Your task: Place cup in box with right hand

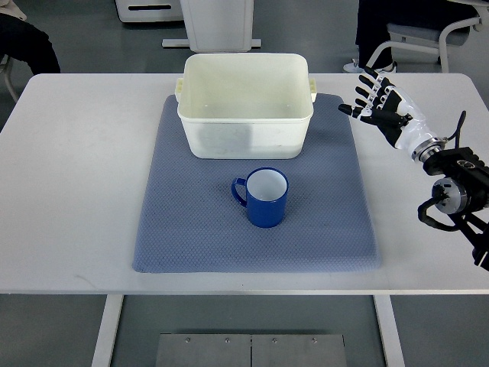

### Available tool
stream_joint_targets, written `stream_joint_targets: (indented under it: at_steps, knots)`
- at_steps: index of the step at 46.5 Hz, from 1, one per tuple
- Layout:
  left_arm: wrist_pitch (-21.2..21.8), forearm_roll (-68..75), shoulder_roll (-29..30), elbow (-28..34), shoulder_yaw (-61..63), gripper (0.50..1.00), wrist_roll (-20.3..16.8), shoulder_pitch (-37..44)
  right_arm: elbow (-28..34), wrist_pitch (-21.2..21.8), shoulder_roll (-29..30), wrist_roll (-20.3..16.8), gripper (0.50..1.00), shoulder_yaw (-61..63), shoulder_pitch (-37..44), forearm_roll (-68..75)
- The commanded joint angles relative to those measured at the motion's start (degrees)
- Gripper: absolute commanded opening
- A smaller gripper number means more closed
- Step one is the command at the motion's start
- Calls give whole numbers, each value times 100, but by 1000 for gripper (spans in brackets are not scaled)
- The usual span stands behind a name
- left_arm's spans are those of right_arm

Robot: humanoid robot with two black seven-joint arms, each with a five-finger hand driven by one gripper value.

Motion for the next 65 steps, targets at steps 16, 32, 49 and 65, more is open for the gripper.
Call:
stream_joint_targets:
  at_steps: [16, 32, 49, 65]
  knots:
    - [0, -1, 0, 0, 0, 1000, 0, -2, -26, -85, 175, -36, 1000, 7, -27, 4]
    - [0, -1, 0, 0, 0, 1000, 0, -2, -333, -112, 395, -62, 1000, -2, -27, -4]
    - [0, -1, 0, 0, 0, 1000, 0, -2, -298, -103, 387, -71, 998, 7, 35, 4]
    - [0, -1, 0, 0, 0, 1000, 0, -2, -158, -103, 343, -62, 998, 60, 201, -4]
